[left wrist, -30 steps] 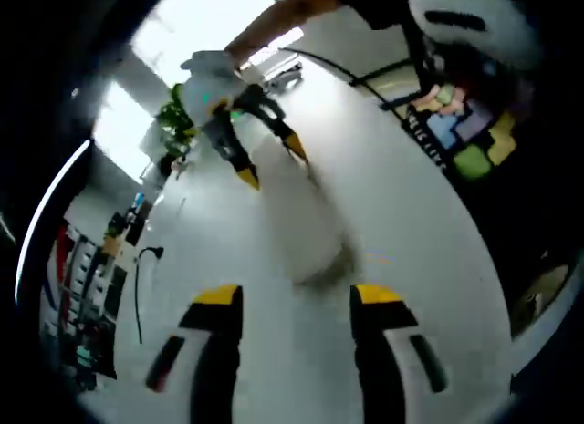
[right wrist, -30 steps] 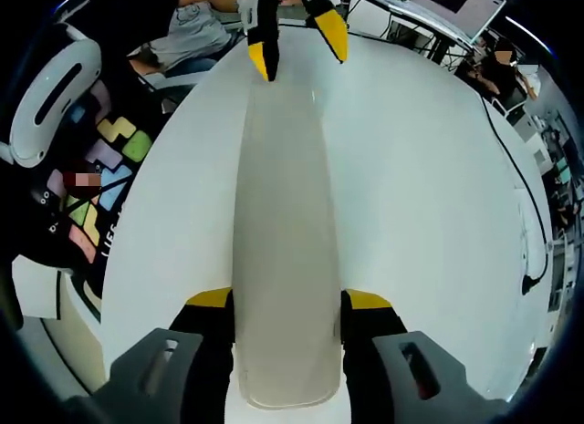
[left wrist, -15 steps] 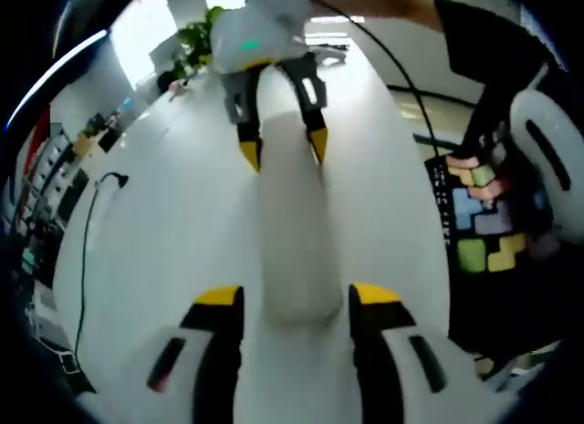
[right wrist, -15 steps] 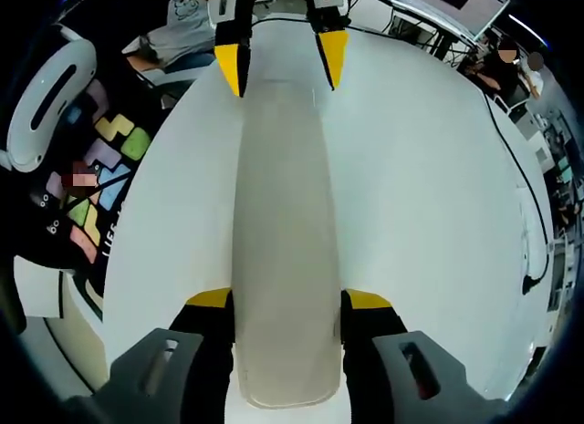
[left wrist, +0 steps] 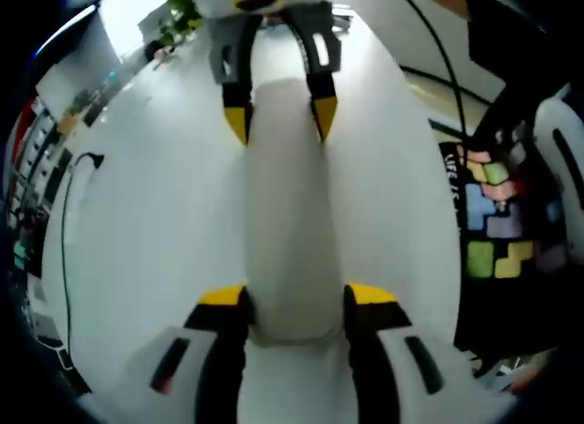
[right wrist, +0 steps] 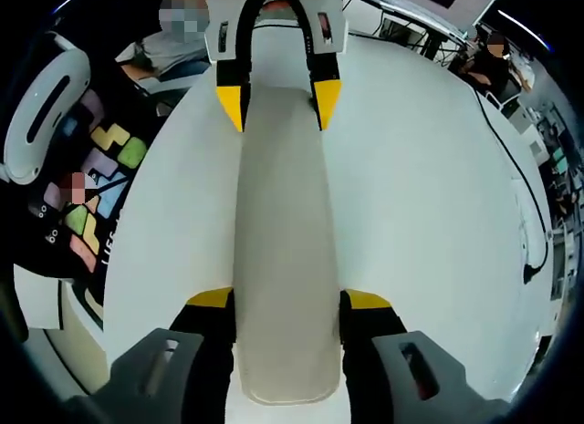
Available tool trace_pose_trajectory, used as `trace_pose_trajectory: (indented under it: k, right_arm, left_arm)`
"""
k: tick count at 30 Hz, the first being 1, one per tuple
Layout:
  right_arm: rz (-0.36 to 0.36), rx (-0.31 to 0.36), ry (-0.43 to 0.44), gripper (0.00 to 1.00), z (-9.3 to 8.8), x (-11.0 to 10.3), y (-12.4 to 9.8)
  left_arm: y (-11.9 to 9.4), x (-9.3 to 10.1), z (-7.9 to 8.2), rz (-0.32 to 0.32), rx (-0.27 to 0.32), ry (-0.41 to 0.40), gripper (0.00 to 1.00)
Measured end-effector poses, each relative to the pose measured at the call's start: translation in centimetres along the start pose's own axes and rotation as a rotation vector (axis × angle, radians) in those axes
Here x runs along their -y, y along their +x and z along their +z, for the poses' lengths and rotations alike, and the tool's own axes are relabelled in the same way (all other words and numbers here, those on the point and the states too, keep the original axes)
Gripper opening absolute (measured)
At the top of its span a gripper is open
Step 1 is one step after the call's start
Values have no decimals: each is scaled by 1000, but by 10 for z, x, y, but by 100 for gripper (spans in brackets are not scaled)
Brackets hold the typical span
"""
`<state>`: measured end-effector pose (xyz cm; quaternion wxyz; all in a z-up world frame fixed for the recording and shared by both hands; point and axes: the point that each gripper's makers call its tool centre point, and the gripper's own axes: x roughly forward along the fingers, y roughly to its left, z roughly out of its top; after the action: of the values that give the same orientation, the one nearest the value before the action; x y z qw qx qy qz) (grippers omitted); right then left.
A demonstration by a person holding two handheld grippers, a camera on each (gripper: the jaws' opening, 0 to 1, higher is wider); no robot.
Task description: Arrange the utensils inside the cutlery case until each visible utensil rests in its matching compartment.
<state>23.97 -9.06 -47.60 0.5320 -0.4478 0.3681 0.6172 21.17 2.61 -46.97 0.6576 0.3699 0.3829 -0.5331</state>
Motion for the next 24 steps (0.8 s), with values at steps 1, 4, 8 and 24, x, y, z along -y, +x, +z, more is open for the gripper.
trace_pose_trajectory:
  k: [1,4,8,24]
  right_arm:
    - [-2,2,1,45,0,0,0]
    - [-15,-6,8,45,-4,0,-2]
    - [-33,-22,-1,45,-12,-1,-6]
    - [-75,-33,32,38,-28,-6,-47]
  left_arm:
    - [1,-1,0,-1,-7,4,44]
    - [1,-1,0,-20,-14,-15,45]
    - [2,-1,-2,-43,-25,-40,45]
    - [4,-5,-5,-104,-122,23,45]
